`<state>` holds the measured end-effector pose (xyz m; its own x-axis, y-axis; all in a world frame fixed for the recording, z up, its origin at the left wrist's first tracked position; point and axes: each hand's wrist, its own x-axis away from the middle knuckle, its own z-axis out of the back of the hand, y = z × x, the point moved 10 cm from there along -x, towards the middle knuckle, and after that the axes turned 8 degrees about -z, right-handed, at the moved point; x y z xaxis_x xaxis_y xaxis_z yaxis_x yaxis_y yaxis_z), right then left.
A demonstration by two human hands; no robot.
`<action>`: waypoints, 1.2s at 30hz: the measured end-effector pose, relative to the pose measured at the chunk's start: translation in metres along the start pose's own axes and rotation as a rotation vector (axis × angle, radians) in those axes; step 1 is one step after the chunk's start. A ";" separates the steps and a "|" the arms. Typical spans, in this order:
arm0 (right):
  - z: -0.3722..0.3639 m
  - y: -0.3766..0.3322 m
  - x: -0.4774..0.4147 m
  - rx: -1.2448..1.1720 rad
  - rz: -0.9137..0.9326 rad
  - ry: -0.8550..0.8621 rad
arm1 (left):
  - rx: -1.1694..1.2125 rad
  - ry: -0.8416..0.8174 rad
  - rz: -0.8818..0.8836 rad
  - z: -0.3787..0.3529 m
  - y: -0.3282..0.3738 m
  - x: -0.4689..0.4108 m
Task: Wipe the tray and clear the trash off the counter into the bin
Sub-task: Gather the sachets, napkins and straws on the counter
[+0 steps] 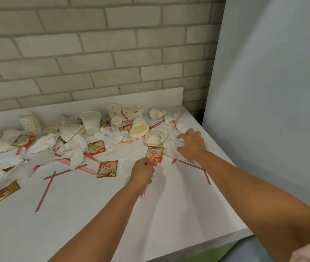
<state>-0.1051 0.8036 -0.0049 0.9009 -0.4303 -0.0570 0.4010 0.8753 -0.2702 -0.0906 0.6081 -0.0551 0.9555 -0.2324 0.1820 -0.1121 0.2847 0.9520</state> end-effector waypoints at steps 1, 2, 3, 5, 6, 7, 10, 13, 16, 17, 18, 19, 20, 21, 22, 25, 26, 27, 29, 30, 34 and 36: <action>-0.007 -0.006 -0.003 0.064 0.046 -0.030 | -0.006 0.004 -0.002 0.001 0.002 -0.002; -0.015 -0.011 -0.006 0.108 0.080 -0.075 | -0.011 0.006 -0.004 0.002 0.003 -0.005; -0.025 -0.015 -0.008 0.138 0.103 -0.118 | -0.016 0.008 -0.007 0.003 0.004 -0.007; -0.039 -0.019 -0.013 0.144 0.122 -0.161 | -0.015 0.014 -0.013 0.004 0.005 -0.011; -0.043 -0.020 -0.015 0.132 0.122 -0.167 | -0.014 0.018 -0.017 0.004 0.005 -0.013; -0.044 -0.021 -0.016 0.120 0.121 -0.163 | -0.016 0.021 -0.021 0.004 0.005 -0.016; -0.033 -0.026 -0.018 -0.015 0.103 -0.090 | -0.024 0.029 -0.059 0.002 0.006 -0.021; -0.008 -0.034 -0.015 -0.335 0.086 -0.010 | 0.008 0.059 -0.082 0.000 0.012 -0.027; 0.002 -0.052 -0.005 -0.547 0.135 -0.073 | 0.084 0.037 -0.054 -0.008 0.019 -0.029; 0.001 -0.060 -0.001 -0.589 0.169 -0.126 | 0.119 0.025 -0.044 -0.012 0.021 -0.030; -0.002 -0.067 0.004 -0.627 0.204 -0.192 | 0.155 0.019 -0.041 -0.014 0.024 -0.030; -0.005 -0.074 0.008 -0.662 0.239 -0.270 | 0.191 0.022 -0.045 -0.014 0.026 -0.031; -0.007 -0.078 0.012 -0.689 0.266 -0.350 | 0.216 0.036 -0.047 -0.013 0.028 -0.031; -0.010 -0.079 0.014 -0.710 0.277 -0.417 | 0.225 0.059 -0.040 -0.010 0.027 -0.031; -0.010 -0.077 0.012 -0.722 0.264 -0.449 | 0.220 0.085 -0.029 -0.006 0.025 -0.032; 0.002 -0.043 -0.016 -0.645 0.123 -0.223 | 0.202 0.136 -0.008 0.007 0.019 -0.032; 0.008 -0.024 -0.027 -0.511 0.051 -0.077 | 0.197 0.146 -0.007 0.010 0.019 -0.031; 0.013 -0.006 -0.036 -0.363 -0.023 0.036 | 0.189 0.153 -0.012 0.014 0.020 -0.029; 0.009 0.023 -0.044 -0.119 -0.145 0.098 | 0.172 0.167 -0.036 0.020 0.024 -0.024; 0.002 0.034 -0.047 -0.048 -0.182 0.064 | 0.170 0.173 -0.044 0.023 0.025 -0.022; -0.018 0.045 -0.047 0.075 -0.171 -0.018 | 0.166 0.200 -0.027 0.032 0.023 -0.019; -0.015 0.041 -0.046 -0.021 -0.145 0.029 | 0.145 0.214 -0.008 0.036 0.020 -0.018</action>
<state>-0.1323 0.8556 -0.0277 0.8287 -0.5580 -0.0437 0.5224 0.7991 -0.2977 -0.1199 0.5843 -0.0307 0.9907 -0.0272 0.1331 -0.1279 0.1435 0.9814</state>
